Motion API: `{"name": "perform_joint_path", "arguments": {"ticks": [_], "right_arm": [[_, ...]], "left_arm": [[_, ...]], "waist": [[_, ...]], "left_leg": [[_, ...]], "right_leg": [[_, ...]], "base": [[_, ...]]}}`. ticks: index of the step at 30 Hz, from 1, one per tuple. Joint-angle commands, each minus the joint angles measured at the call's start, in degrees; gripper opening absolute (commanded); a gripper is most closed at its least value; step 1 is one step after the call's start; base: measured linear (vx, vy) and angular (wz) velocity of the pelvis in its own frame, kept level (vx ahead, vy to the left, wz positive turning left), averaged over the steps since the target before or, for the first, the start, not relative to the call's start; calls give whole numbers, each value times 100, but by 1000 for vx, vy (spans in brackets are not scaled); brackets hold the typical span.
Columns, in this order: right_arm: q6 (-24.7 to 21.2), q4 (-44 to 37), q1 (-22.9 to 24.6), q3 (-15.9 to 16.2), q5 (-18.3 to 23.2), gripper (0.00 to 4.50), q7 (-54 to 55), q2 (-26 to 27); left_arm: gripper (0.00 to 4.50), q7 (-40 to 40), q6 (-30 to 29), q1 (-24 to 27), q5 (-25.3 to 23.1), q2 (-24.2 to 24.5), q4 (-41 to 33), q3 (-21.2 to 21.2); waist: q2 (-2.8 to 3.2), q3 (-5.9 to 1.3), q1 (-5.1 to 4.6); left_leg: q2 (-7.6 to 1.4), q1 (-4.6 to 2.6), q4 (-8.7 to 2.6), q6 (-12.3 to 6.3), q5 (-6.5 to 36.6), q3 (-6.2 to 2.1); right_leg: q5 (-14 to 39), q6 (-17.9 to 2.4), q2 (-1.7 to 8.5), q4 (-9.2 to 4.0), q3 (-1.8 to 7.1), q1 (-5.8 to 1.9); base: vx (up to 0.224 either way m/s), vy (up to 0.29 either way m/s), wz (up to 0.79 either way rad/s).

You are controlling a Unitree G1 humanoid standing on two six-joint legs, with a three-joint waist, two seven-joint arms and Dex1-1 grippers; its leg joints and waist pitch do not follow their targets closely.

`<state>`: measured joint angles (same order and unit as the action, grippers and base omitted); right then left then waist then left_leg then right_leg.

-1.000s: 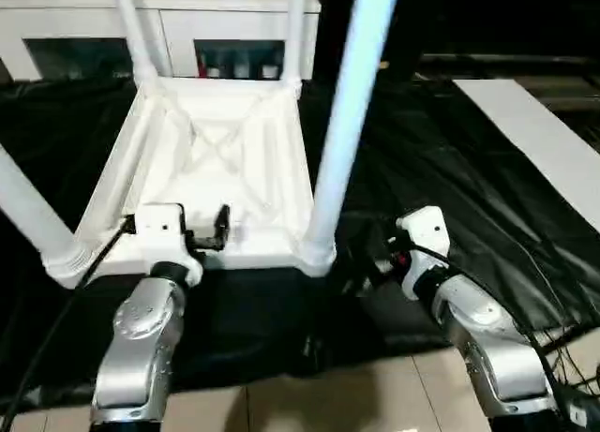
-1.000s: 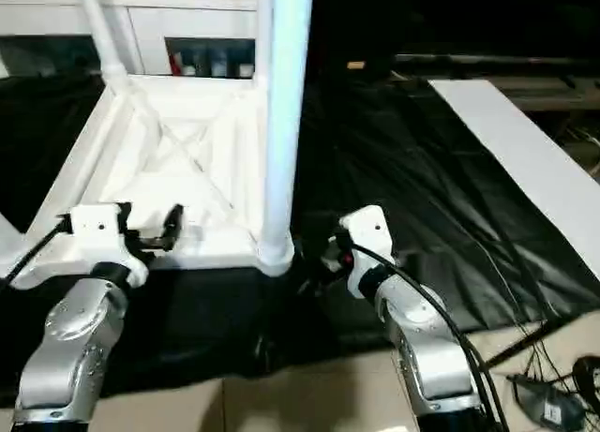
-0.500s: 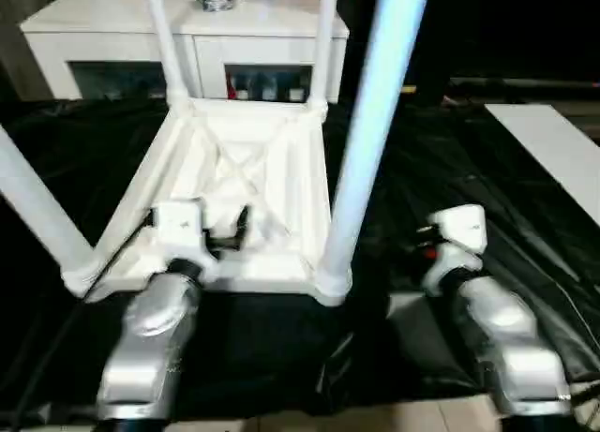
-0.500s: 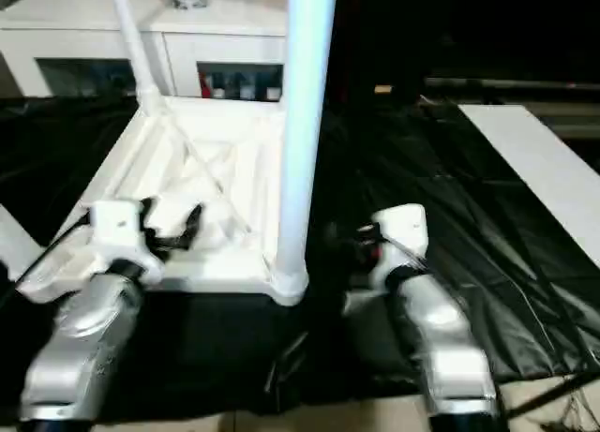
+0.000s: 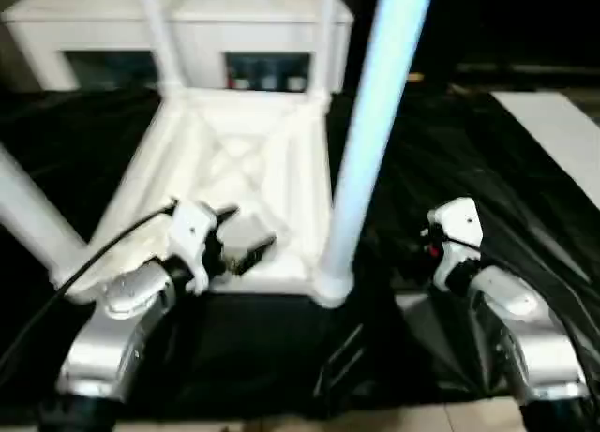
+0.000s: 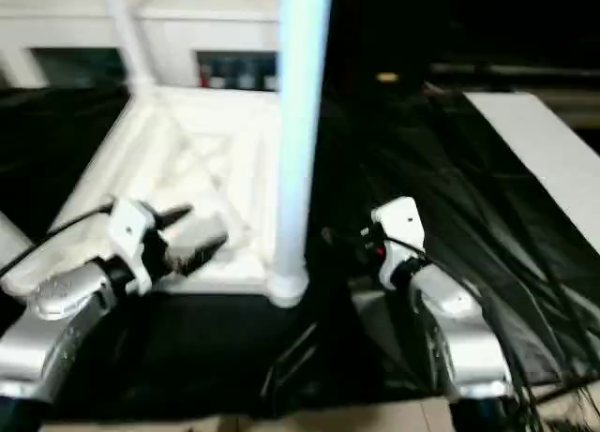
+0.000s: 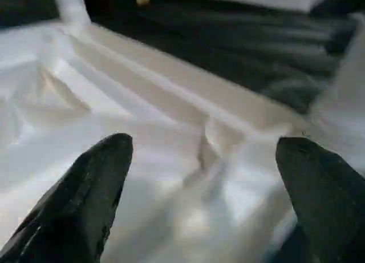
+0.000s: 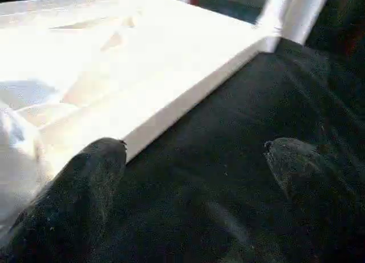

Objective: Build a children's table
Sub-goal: Rotate table base

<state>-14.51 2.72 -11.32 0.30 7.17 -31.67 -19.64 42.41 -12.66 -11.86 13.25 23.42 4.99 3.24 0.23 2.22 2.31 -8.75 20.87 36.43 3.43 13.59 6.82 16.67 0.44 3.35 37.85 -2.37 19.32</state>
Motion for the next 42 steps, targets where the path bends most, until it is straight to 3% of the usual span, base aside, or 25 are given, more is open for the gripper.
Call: {"name": "perform_joint_path", "arguments": {"ticks": [1,2,3,5,8,9,11,13,15,18,20,23,28,29,31,32,36,37,39,40,41,42], "right_arm": [[153,102,-15,120,45,447,-507,-302],[153,102,-15,120,45,447,-507,-302],[222,118,24,249,73,447,-1011,-528],[215,80,81,349,122,447,-1356,-694],[250,53,143,508,104,449,-1717,-940],[250,53,143,508,104,449,-1717,-940],[292,36,185,612,101,450,-1918,-1090],[299,-8,223,659,116,450,-2059,-1180],[329,-63,245,702,64,450,-2200,-1280],[342,-89,234,699,39,450,-2251,-1335],[334,-111,214,701,81,450,-2286,-1376],[316,-121,194,704,132,450,-2333,-1402],[283,-159,104,649,380,450,-2477,-1285],[244,-201,103,644,457,450,-2529,-1264],[205,-273,139,675,540,450,-2650,-1279],[227,-316,199,731,534,450,-2747,-1332],[217,-391,304,777,547,450,-2844,-1407],[206,-398,306,768,564,450,-2851,-1410],[194,-412,312,761,592,450,-2873,-1428],[187,-426,314,761,602,450,-2874,-1436],[183,-430,313,760,609,450,-2874,-1438],[179,-435,314,747,610,450,-2872,-1435]], "left_arm": [[450,662,-88,-398,45,172,342,251],[450,662,-88,-398,45,172,342,251],[450,1160,18,-685,49,290,697,472],[450,1443,168,-914,-54,307,999,638],[432,1737,514,-1272,-297,241,1504,868],[432,1737,514,-1272,-297,241,1504,868],[411,1887,792,-1536,-464,156,1884,975],[403,1957,1033,-1780,-634,117,2232,1109],[376,2164,1250,-2105,-844,122,2717,1343],[365,2291,1409,-2312,-1069,169,3046,1536],[341,2424,1586,-2481,-1297,233,3366,1692],[329,2557,1737,-2625,-1415,261,3655,1747],[288,2857,1964,-2916,-1420,244,4200,1713],[285,2838,2008,-2948,-1449,244,4274,1718],[278,2822,2091,-3005,-1509,244,4402,1735],[265,2836,2117,-3027,-1532,247,4446,1741],[241,2907,2233,-3081,-1551,216,4569,1723],[216,2946,2257,-3114,-1556,195,4610,1733],[200,3031,2338,-3203,-1573,145,4731,1747],[200,3046,2394,-3245,-1602,134,4791,1761],[200,3057,2423,-3273,-1618,125,4834,1766],[200,3097,2504,-3364,-1662,77,4975,1773]], "waist": [[33,-206,3],[15,-168,7],[-3,-102,36],[5,-130,68],[-23,-160,59],[-8,-190,80],[-39,-201,63],[-8,-247,78],[-33,-234,74],[-35,-326,89],[-23,-337,73],[-29,-328,68],[13,-301,109],[45,-304,116],[30,-301,116],[73,-305,129],[67,-306,140],[61,-308,140],[72,-301,142],[129,-304,150],[103,-303,137],[117,-306,142]], "left_leg": [[-407,-189,-525,-193,884,-30],[-408,-189,-546,-167,1117,13],[-419,-213,-601,8,1700,79],[-453,-203,-610,100,1624,96],[-454,-122,-633,20,1315,99],[-459,-151,-618,7,1245,108],[-444,-109,-629,-78,1093,125],[-458,-116,-592,-148,835,141],[-436,-82,-584,-265,691,153],[-445,-32,-503,-516,16,153],[-428,-15,-474,-688,-121,162],[-447,-5,-476,-767,-18,164],[-487,-44,-513,-613,364,172],[-496,-56,-517,-578,415,169],[-495,-49,-522,-573,459,171],[-500,-49,-519,-568,458,163],[-498,-43,-522,-549,478,172],[-500,-41,-524,-539,485,168],[-494,-43,-528,-524,529,172],[-496,-45,-524,-506,534,164],[-497,-46,-526,-497,554,170],[-496,-45,-523,-496,541,165]], "right_leg": [[-355,-1535,441,-478,260,-165],[50,-1534,442,-521,272,-140],[1179,-1408,477,-629,303,-100],[1371,-1269,520,-638,332,-100],[986,-1234,502,-620,311,-112],[866,-1235,511,-615,314,-100],[633,-1287,501,-623,301,-123],[150,-1364,519,-578,312,-110],[-81,-1386,500,-587,306,-106],[-1269,-1562,512,-436,287,-142],[-1619,-1620,499,-416,281,-128],[-1608,-1711,512,-421,268,-125],[-1160,-1844,520,-451,266,-91],[-1160,-1866,522,-450,264,-80],[-1213,-1881,527,-450,268,-95],[-1248,-1876,536,-439,268,-95],[-1356,-1901,543,-445,264,-99],[-1349,-1903,543,-441,263,-105],[-1271,-1914,544,-457,263,-106],[-1266,-1920,550,-451,264,-105],[-1295,-1922,544,-462,264,-108],[-1319,-1927,545,-451,262,-112]], "base": [[-121,6,10],[-121,6,10],[-112,6,6],[-94,11,1],[-23,5,-1],[0,0,0],[0,0,0],[0,0,0],[0,0,0],[0,0,0],[0,0,0],[0,0,0],[0,0,0],[0,0,0],[0,0,0],[0,0,0],[0,0,0],[0,0,0],[0,0,0],[0,0,0],[0,0,0],[0,0,0]]}}
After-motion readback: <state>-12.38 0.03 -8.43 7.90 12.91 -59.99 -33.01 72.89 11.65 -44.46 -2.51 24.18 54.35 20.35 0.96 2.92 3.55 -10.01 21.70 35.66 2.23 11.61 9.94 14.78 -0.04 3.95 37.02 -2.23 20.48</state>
